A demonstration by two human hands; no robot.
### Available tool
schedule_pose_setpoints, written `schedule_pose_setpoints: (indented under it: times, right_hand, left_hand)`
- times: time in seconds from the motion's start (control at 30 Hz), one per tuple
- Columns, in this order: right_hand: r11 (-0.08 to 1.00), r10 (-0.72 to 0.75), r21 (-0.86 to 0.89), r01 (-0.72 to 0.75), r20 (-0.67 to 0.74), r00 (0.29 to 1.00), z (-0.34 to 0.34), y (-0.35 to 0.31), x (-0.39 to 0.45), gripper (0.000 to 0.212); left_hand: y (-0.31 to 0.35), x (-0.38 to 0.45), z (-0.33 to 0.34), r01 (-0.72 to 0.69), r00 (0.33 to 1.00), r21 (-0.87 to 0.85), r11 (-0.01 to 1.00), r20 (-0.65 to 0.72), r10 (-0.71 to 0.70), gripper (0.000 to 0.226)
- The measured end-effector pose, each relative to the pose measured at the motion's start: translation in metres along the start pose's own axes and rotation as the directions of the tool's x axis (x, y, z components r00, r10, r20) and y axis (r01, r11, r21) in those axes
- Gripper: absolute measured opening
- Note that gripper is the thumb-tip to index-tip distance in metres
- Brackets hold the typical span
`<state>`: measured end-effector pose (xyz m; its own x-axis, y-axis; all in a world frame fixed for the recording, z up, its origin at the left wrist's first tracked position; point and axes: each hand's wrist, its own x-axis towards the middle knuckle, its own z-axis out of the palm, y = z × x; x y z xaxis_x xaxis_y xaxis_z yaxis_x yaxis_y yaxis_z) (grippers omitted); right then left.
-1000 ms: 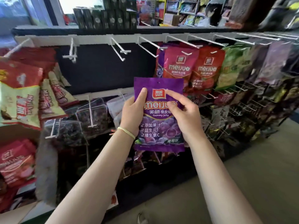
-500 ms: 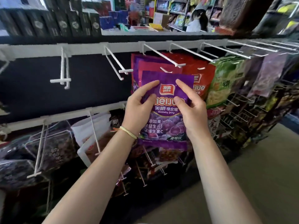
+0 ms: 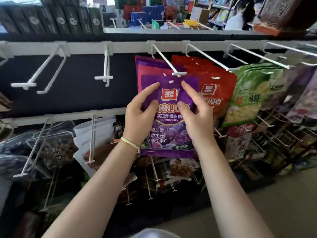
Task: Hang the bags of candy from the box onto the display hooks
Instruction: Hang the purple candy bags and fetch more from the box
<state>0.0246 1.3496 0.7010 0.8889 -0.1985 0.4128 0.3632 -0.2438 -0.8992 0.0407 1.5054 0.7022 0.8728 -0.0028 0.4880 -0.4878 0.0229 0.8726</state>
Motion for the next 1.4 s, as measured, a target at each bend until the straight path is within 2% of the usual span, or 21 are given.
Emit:
schedule_pose_setpoints:
  times: [0.07, 0.13, 0.2, 0.27, 0.33, 0.4, 0.53, 0.7, 0.77, 0.83, 0.93, 1.0, 1.13, 1.4]
  right_hand:
    - [0.998, -0.010, -0.065, 0.013, 0.045, 0.999, 0.001, 0.001, 0.004, 0.050]
    - [0.978, -0.083, -0.189, 0.094, 0.064, 0.994, 0.004, 0.000, 0.009, 0.056]
    - [0.894, -0.196, -0.395, 0.212, 0.079, 0.977, 0.008, 0.003, 0.016, 0.064]
    - [0.765, -0.240, -0.590, 0.258, 0.110, 0.964, 0.010, 0.008, 0.021, 0.073]
    - [0.657, -0.241, -0.709, 0.256, 0.125, 0.963, 0.010, 0.013, 0.022, 0.079]
    - [0.602, -0.230, -0.757, 0.254, 0.140, 0.963, 0.008, 0.017, 0.020, 0.083]
    - [0.628, -0.163, -0.740, 0.241, 0.178, 0.970, 0.003, 0.025, 0.011, 0.083]
    - [0.730, -0.085, -0.651, 0.208, 0.216, 0.973, 0.000, 0.028, -0.003, 0.065]
    - [0.806, -0.081, -0.560, 0.193, 0.218, 0.973, 0.004, 0.027, -0.012, 0.052]
    - [0.854, -0.057, -0.495, 0.162, 0.221, 0.974, 0.011, 0.027, -0.022, 0.034]
    - [0.862, 0.046, -0.495, 0.112, 0.296, 0.954, 0.035, 0.021, -0.048, 0.022]
    - [0.867, 0.086, -0.487, 0.110, 0.364, 0.928, 0.062, 0.013, -0.072, 0.022]
    - [0.896, 0.127, -0.432, 0.101, 0.468, 0.874, 0.137, -0.014, -0.125, 0.023]
    - [0.921, 0.154, -0.372, 0.115, 0.621, 0.768, 0.353, -0.084, -0.247, 0.019]
  left_hand:
    - [-0.009, 0.003, 0.001, 0.004, 1.000, 0.068, 0.998, -0.023, -0.002, 0.041]
    - [-0.018, 0.011, 0.002, -0.030, 0.999, 0.195, 0.980, -0.019, 0.034, 0.045]
    - [-0.021, 0.019, 0.005, -0.048, 0.998, 0.319, 0.946, -0.016, 0.056, 0.052]
    - [-0.022, 0.023, 0.008, -0.051, 0.997, 0.413, 0.910, -0.030, 0.069, 0.060]
    - [-0.024, 0.025, 0.009, -0.059, 0.996, 0.481, 0.875, -0.034, 0.085, 0.066]
    - [-0.028, 0.025, 0.009, -0.048, 0.996, 0.540, 0.840, -0.037, 0.081, 0.070]
    - [-0.031, 0.020, 0.012, -0.015, 0.996, 0.581, 0.814, -0.060, 0.061, 0.073]
    - [-0.029, -0.005, 0.004, 0.019, 0.999, 0.645, 0.764, -0.051, 0.018, 0.075]
    - [-0.031, -0.022, -0.007, 0.073, 0.997, 0.690, 0.720, -0.046, -0.056, 0.066]
    - [-0.034, -0.035, -0.021, 0.162, 0.982, 0.687, 0.709, -0.042, -0.183, 0.048]
    - [-0.030, -0.058, -0.055, 0.263, 0.939, 0.699, 0.665, -0.026, -0.344, 0.023]
    - [-0.023, -0.078, -0.085, 0.276, 0.925, 0.713, 0.644, -0.016, -0.379, 0.022]
    - [-0.002, -0.127, -0.171, 0.329, 0.913, 0.653, 0.682, -0.034, -0.408, 0.021]
    - [0.035, -0.233, -0.419, 0.460, 0.883, 0.593, 0.661, -0.229, -0.410, 0.018]
